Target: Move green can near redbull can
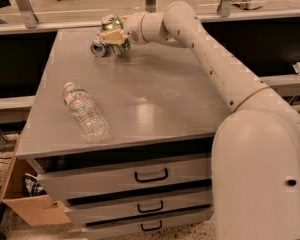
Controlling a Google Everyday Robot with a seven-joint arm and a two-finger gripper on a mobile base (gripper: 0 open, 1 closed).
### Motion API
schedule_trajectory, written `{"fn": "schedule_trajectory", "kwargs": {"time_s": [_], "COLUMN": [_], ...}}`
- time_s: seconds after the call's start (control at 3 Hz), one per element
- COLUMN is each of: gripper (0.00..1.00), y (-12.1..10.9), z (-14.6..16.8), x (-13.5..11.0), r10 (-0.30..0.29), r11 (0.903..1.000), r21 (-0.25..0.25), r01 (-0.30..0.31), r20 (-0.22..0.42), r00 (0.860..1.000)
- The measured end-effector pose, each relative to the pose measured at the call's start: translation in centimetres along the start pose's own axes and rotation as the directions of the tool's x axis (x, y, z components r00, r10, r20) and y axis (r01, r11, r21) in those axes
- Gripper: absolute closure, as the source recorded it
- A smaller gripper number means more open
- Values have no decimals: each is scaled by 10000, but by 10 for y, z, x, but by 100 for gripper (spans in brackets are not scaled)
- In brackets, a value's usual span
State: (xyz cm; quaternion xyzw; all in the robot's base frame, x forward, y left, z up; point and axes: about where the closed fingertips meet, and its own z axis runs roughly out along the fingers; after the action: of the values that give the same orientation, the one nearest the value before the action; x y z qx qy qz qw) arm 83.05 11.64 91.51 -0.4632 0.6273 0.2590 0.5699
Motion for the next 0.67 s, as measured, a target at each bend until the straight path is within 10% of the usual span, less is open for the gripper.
{"fn": "schedule_trajectory", "kwargs": {"time_s": [0.67], "gripper": [100], "y": [-20], "z": [8], "x": [-2], "r10": [759], "r11": [9949], "r21": [584], "r01": [-820], "r20": [994], "r00": [9921]}}
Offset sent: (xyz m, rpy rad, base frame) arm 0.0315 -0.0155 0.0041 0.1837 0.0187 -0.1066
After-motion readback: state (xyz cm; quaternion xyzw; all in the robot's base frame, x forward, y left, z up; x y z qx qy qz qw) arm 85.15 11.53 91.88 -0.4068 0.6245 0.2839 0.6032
